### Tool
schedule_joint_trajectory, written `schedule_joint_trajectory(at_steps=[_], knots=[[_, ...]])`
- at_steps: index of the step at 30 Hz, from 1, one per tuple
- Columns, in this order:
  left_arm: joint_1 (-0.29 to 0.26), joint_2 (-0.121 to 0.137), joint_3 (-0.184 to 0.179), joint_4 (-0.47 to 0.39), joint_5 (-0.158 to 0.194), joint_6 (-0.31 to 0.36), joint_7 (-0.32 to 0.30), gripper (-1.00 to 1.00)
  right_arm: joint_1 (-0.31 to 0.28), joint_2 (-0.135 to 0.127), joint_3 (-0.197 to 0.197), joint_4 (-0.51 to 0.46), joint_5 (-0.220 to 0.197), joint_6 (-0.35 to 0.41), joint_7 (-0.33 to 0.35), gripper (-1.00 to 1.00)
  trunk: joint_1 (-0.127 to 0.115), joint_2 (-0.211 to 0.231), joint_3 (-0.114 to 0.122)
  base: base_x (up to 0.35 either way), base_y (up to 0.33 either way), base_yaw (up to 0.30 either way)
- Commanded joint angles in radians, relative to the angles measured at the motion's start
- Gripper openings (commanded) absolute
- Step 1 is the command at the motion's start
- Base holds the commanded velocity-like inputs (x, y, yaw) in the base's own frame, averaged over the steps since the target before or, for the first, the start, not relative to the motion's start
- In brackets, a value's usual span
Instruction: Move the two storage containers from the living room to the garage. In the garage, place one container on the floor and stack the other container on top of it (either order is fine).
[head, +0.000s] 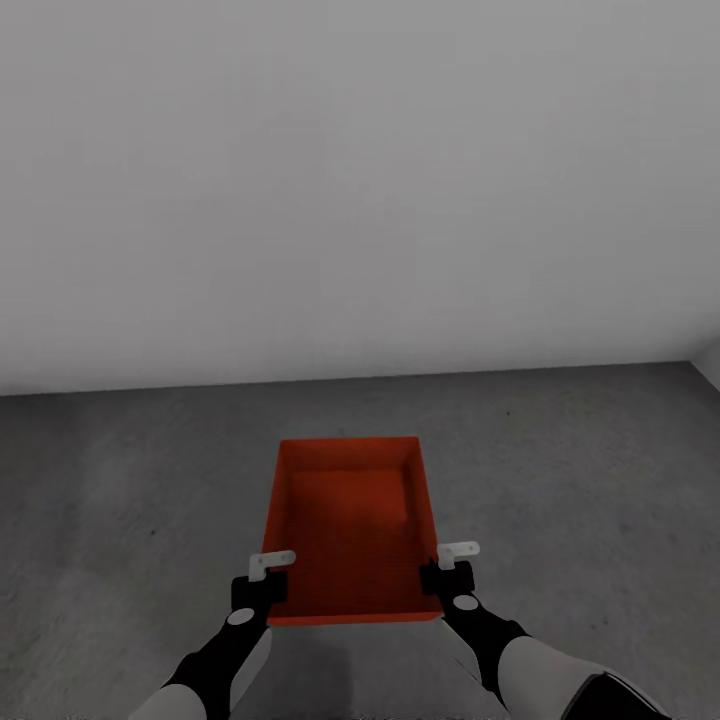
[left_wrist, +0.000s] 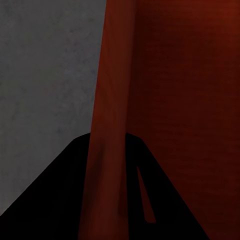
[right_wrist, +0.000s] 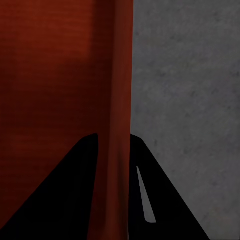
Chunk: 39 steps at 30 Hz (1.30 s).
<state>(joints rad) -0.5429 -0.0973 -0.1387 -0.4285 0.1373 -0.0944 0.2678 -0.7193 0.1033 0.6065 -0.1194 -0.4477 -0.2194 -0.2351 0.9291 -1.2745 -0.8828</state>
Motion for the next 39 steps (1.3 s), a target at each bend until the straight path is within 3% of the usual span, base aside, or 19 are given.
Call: schedule_joint_trajectory(at_steps=[1, 17, 39], knots=[[-0.001, 0.001, 0.004, -0.003, 0.01, -0.002, 0.011, -1.0, 0.0, 0.0, -0.004, 0.001, -0.012, -0.005, -0.004, -1.0, 0.0, 0.0, -0.002, 0.0, 0.0, 0.0], [-0.001, 0.001, 0.004, -0.003, 0.01, -0.002, 0.011, -1.0, 0.0, 0.001, -0.004, 0.001, -0.013, -0.004, -0.005, -1.0, 0.0, 0.0, -0.004, 0.0, 0.0, 0.0], [-0.001, 0.001, 0.004, -0.003, 0.01, -0.002, 0.011, -1.0, 0.0, 0.001, -0.004, 0.001, -0.013, -0.003, -0.006, -1.0, 0.004, -0.007, 0.014, 0.0, 0.0, 0.0]])
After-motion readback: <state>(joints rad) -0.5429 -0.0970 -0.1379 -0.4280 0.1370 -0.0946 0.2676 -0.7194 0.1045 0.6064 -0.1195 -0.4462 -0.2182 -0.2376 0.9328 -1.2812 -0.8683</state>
